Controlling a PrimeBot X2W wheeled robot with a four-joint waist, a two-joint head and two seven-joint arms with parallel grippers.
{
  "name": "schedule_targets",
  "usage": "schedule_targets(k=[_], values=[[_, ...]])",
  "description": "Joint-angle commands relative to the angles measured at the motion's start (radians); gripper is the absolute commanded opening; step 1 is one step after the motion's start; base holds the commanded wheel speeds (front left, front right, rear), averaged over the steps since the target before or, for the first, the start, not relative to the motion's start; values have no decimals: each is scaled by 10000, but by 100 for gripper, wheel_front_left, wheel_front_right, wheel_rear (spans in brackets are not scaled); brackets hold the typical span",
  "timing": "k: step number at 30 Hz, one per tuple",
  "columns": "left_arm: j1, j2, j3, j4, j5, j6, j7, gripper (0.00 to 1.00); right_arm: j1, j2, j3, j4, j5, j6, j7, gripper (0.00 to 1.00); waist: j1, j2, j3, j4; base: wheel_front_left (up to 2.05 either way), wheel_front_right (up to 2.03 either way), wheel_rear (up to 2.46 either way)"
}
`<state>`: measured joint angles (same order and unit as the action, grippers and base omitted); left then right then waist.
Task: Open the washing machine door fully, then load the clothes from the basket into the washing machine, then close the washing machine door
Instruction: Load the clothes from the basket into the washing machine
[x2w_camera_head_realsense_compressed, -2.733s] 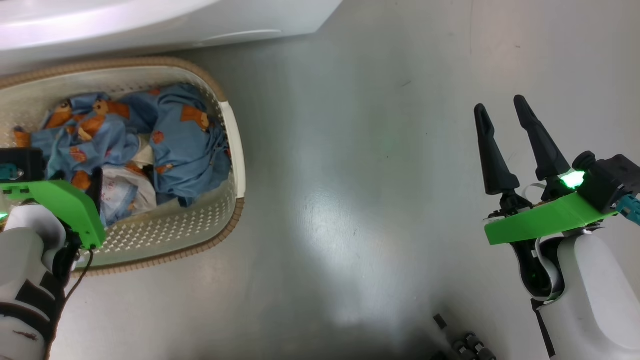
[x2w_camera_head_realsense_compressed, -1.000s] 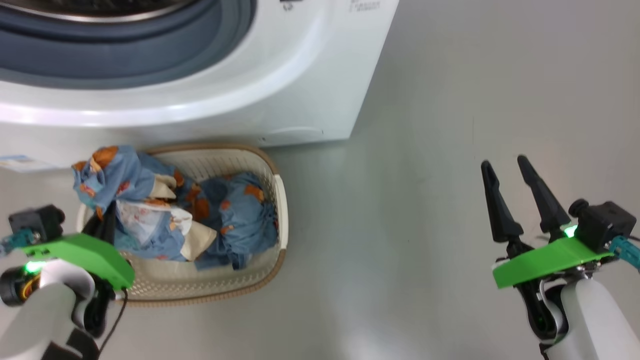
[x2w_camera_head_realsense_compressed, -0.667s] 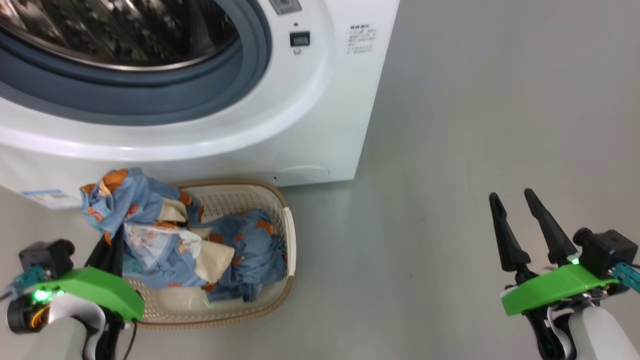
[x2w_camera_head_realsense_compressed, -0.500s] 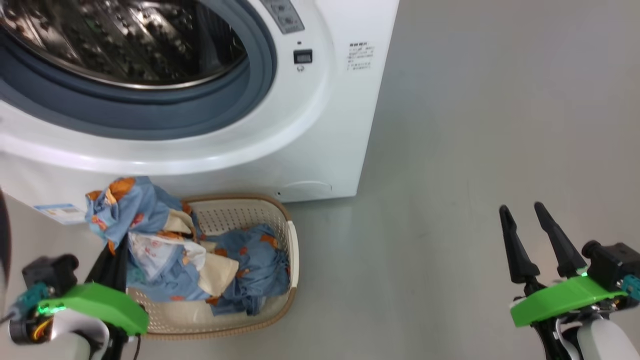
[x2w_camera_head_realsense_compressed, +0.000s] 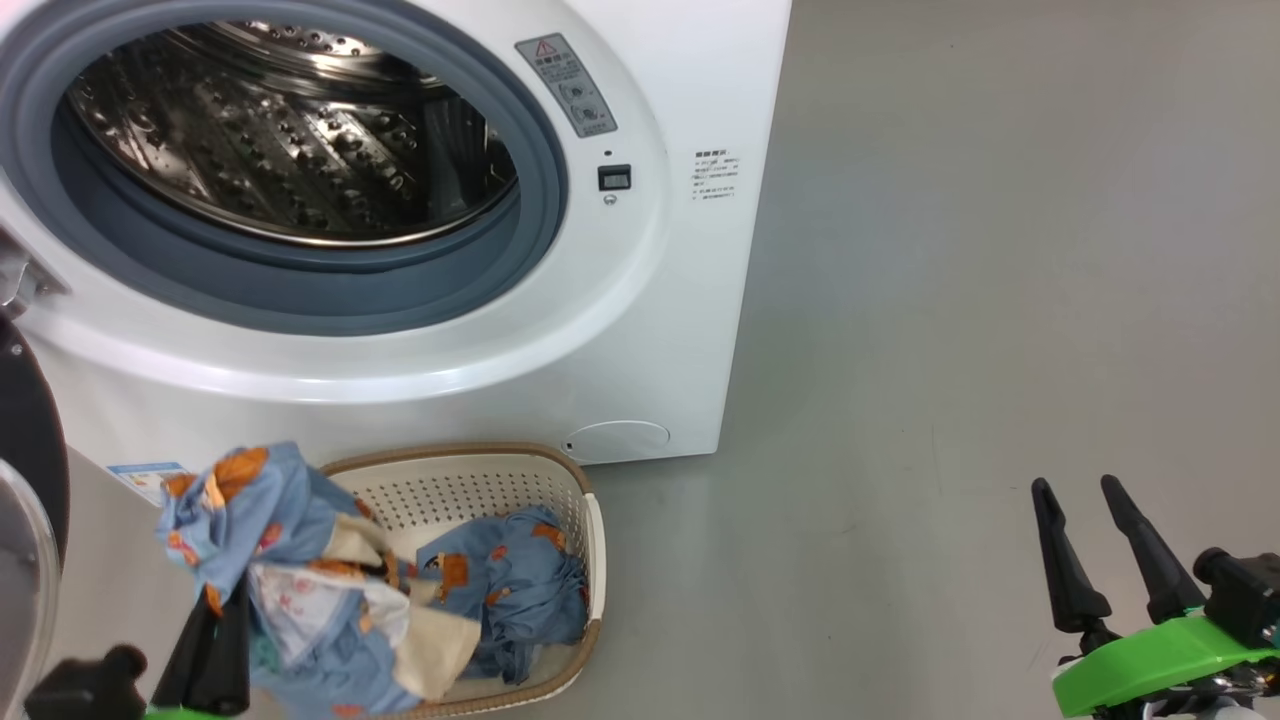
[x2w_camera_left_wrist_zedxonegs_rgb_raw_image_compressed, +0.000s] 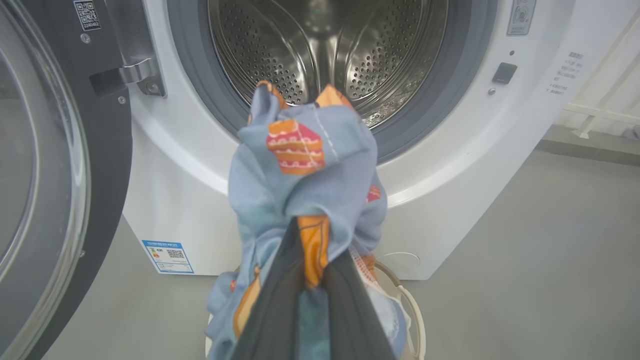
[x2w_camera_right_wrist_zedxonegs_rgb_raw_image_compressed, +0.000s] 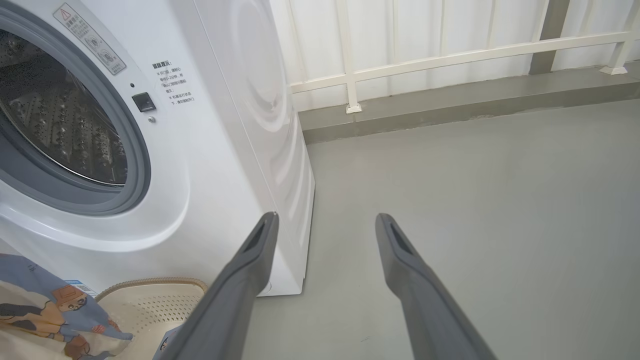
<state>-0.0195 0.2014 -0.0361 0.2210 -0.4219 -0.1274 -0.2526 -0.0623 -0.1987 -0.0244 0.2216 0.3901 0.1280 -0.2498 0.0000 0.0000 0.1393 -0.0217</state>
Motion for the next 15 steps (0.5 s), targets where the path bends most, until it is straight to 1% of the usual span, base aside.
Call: schedule_targets(k=[1,8,15], values=[[160,132,512,-611,201,84,-91,0,100,-185,90,-298,170,27,-120,100,0,0,-4,-21,0,0,0],[593,-51,700,-1539,336,169,-91,0,150,-166,-63,-425,157,27,-120,100,0,0,169,-58,0,0,0],[-100,-80,820,-1706,244,152,-91,0,-75,-42,-76,-480,116,27,-120,100,0,0,513,-187,0,0,0]])
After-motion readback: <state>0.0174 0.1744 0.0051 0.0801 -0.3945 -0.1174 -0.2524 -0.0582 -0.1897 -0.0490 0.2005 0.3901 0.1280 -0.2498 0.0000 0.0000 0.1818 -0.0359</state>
